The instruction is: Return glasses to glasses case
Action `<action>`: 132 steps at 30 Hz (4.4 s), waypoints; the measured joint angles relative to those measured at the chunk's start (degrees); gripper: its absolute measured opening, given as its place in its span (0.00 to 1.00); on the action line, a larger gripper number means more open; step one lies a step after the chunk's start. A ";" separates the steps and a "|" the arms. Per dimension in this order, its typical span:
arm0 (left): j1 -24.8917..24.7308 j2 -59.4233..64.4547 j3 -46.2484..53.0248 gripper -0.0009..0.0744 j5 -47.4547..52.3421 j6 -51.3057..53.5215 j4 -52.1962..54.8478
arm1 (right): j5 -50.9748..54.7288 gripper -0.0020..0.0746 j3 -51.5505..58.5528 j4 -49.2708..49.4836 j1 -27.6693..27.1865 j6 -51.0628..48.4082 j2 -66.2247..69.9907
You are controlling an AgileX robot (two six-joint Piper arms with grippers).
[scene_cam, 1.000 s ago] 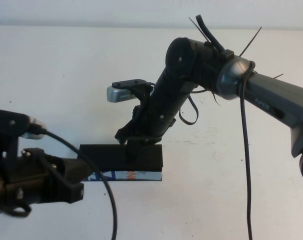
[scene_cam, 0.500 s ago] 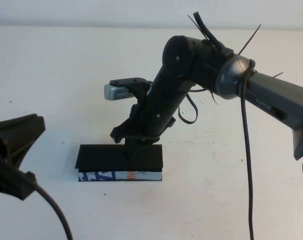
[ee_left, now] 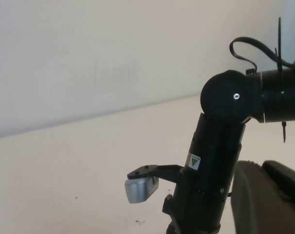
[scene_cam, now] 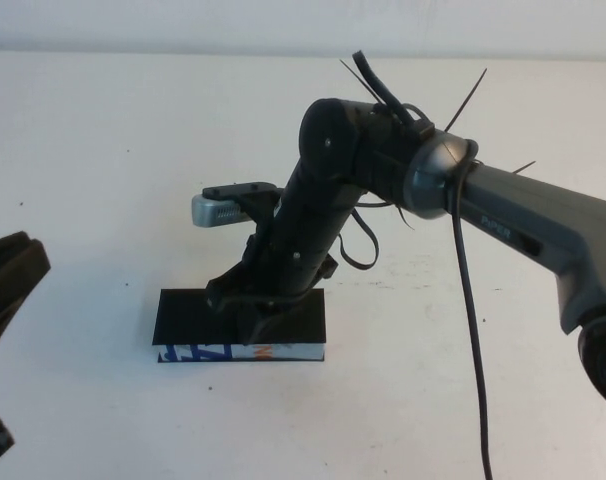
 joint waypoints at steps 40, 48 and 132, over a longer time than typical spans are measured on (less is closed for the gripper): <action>0.00 -13.07 30.82 0.01 -22.13 -1.43 -3.69 | -14.51 0.01 61.38 -20.75 1.94 17.67 -96.52; 0.00 -13.07 30.82 0.01 -23.46 -2.23 -5.36 | -27.54 0.01 74.03 -20.96 1.94 17.67 -111.79; 0.00 -13.11 30.82 0.01 -23.46 -2.37 -6.25 | -49.83 0.01 111.99 -11.22 -34.25 -2.96 -128.28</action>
